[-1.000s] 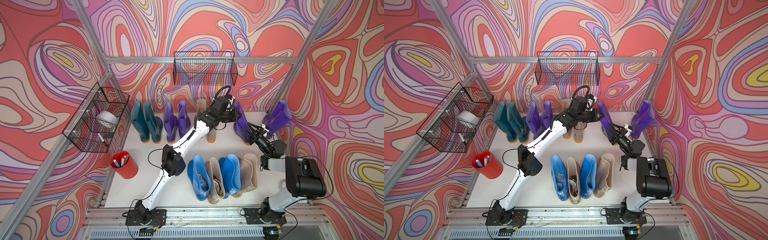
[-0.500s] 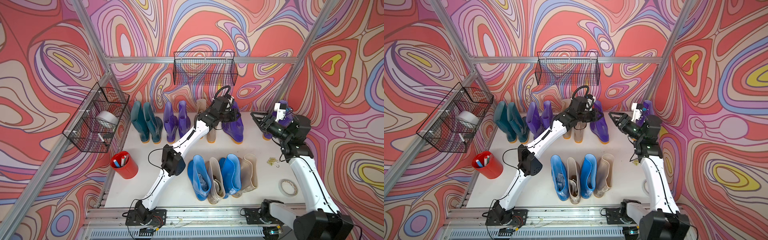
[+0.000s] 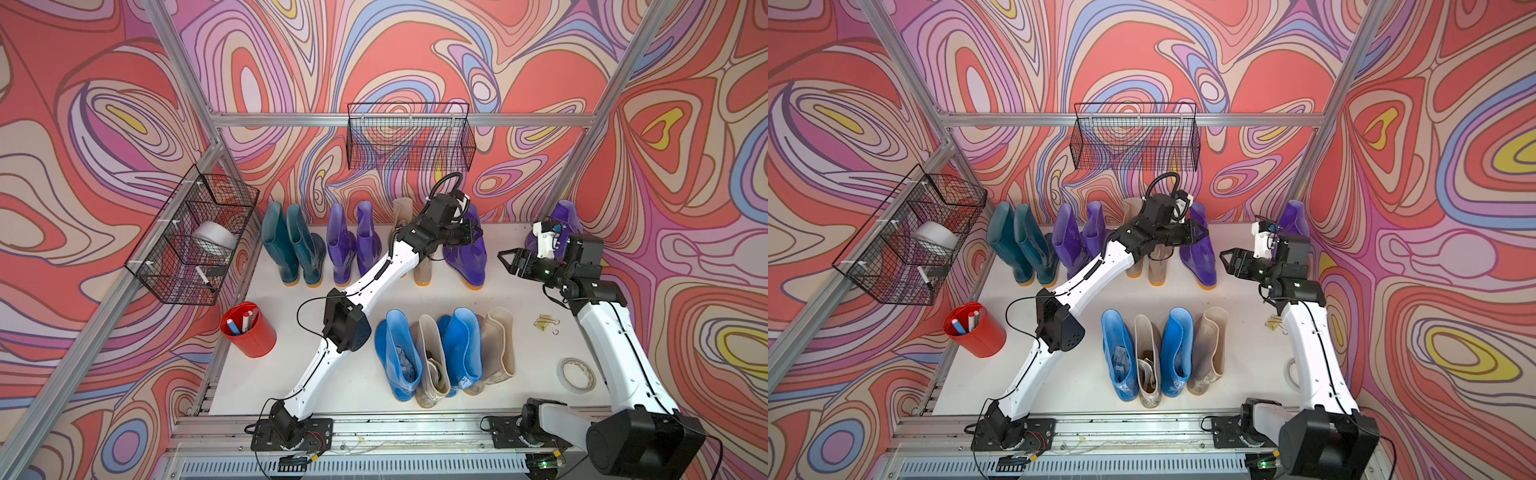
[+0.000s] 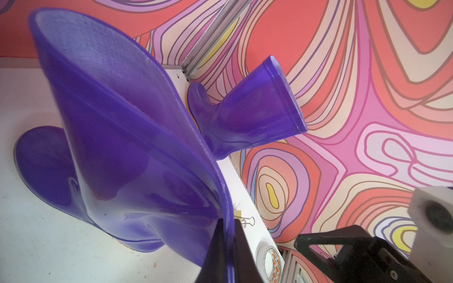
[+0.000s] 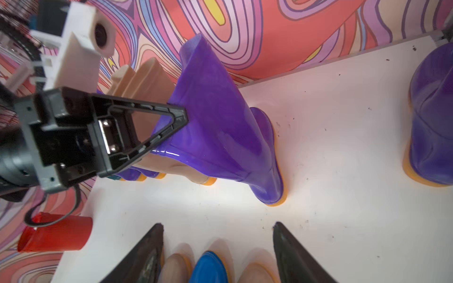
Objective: Match and arrange rain boots in pairs
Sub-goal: Place the rain boot at the center of the board.
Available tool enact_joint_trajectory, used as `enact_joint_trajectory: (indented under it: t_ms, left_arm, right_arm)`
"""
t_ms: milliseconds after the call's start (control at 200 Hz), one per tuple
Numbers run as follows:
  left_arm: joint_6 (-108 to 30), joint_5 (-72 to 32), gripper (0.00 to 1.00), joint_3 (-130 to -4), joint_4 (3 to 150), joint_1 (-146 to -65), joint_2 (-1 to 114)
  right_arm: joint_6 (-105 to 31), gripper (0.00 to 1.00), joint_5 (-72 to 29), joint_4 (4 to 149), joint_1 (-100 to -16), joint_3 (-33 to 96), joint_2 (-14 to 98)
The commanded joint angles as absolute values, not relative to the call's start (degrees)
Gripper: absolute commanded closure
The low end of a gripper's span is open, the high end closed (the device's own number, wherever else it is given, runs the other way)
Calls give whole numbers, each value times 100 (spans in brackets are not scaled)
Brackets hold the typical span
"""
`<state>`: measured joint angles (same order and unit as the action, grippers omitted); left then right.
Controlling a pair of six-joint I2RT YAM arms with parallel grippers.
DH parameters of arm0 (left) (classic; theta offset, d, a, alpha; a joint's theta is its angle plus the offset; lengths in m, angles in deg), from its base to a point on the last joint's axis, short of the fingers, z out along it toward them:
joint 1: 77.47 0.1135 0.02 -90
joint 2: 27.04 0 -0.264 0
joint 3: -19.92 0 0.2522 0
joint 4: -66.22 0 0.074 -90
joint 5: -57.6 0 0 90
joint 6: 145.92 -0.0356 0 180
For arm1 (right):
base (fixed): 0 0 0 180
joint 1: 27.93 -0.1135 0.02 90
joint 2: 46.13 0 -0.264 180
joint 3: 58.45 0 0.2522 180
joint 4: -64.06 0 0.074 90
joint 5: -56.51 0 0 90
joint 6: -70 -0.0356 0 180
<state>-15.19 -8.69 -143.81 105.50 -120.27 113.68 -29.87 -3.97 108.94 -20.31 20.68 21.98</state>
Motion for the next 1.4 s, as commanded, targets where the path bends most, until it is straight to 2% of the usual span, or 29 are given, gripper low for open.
enact_joint_trajectory:
  t_ms: [0, 130, 361, 666, 791, 921, 976, 1062, 1082, 1122, 1192, 1392]
  left_arm:
    - [-1583, -753, 100, -14355, 10296, -12005, 11138]
    - [-1574, -784, 100, -14334, 10299, -12008, 11120]
    - [-1644, -807, 100, -14335, 10360, -12015, 11062]
    - [-1894, -754, 100, -14382, 10428, -11987, 11015]
    - [-1896, -611, 100, -14460, 10410, -11939, 11087]
    - [-1831, -509, 100, -14538, 10372, -11904, 11199]
    - [-1828, -515, 100, -14536, 10353, -11902, 11211]
    - [-1859, -585, 100, -14531, 10396, -11906, 11198]
    - [-1873, -591, 98, -14512, 10389, -11904, 11184]
    - [-1888, -601, 88, -14477, 10385, -11904, 11144]
    - [-1953, -613, 71, -14376, 10354, -11904, 11049]
    - [-2105, -738, 49, -13553, 9971, -11906, 10322]
  right_arm:
    - [-2394, 28, -809, 11008, -2331, 2228, 2390]
    - [-2239, 28, -1371, 10845, -2783, 2280, 2693]
    - [-2298, 28, -1785, 10498, -3025, 2446, 3090]
    - [-2202, 33, -1413, 10188, -3075, 2840, 3974]
    - [-2247, 43, -1308, 10103, -3102, 3008, 4308]
    - [-2474, 59, -1291, 9689, -3117, 2971, 4461]
    - [-2581, 69, -1288, 9539, -3115, 2958, 4500]
    - [-2690, 92, -1308, 9422, -3114, 2940, 4543]
    - [-2725, 96, -1329, 9391, -3117, 2925, 4541]
    - [-2767, 99, -1374, 9330, -3114, 2873, 4510]
    - [-2876, 100, -1524, 9149, -3118, 2720, 4420]
    - [-3002, 100, -1637, 8923, -3112, 2555, 4259]
